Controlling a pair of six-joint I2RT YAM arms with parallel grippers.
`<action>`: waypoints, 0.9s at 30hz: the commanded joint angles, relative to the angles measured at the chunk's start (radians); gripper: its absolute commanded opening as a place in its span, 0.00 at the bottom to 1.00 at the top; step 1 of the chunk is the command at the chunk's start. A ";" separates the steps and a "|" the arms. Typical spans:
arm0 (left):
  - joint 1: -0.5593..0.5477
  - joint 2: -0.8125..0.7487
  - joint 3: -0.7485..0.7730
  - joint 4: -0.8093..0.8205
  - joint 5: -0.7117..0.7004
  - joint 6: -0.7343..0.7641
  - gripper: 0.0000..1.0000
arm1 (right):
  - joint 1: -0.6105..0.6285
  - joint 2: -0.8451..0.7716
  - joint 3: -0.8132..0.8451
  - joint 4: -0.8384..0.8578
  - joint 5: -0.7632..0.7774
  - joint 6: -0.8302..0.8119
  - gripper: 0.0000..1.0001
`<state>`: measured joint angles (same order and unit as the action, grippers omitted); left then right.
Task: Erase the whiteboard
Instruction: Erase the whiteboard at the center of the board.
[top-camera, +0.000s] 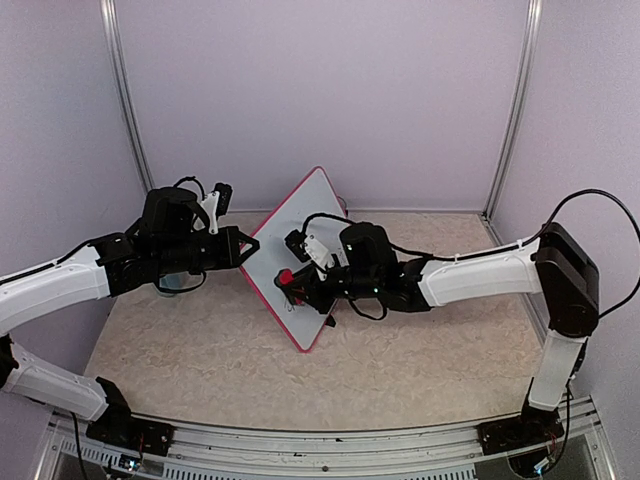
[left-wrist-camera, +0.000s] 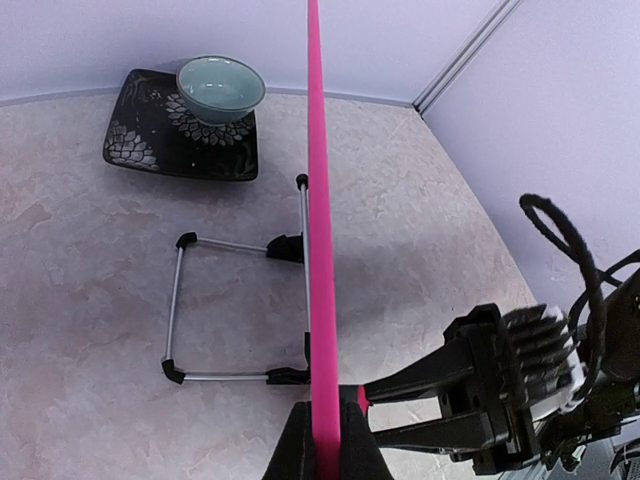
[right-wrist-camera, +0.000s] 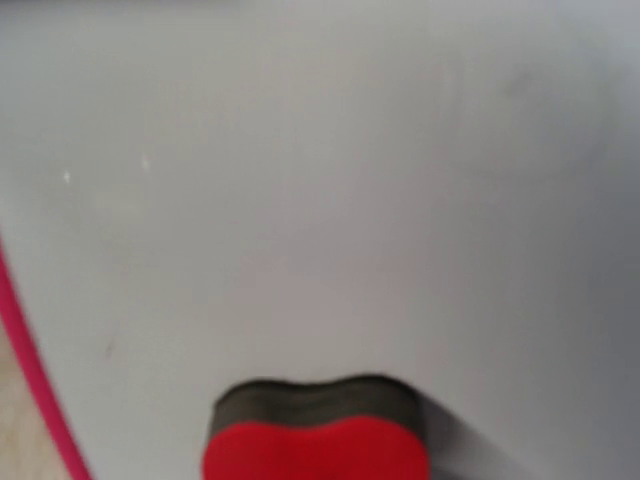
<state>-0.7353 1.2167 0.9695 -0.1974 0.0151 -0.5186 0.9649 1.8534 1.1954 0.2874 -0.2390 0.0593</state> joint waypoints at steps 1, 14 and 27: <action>-0.027 0.021 -0.005 -0.034 0.096 0.025 0.00 | 0.051 -0.008 -0.070 -0.095 0.041 -0.023 0.02; -0.030 0.015 -0.008 -0.030 0.102 0.026 0.00 | 0.056 0.013 -0.178 -0.103 0.054 0.008 0.02; -0.033 0.014 -0.008 -0.034 0.096 0.023 0.00 | 0.058 -0.044 0.014 -0.170 0.112 -0.041 0.02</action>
<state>-0.7414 1.2167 0.9695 -0.1860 0.0322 -0.5117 1.0153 1.8416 1.1042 0.1104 -0.1619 0.0410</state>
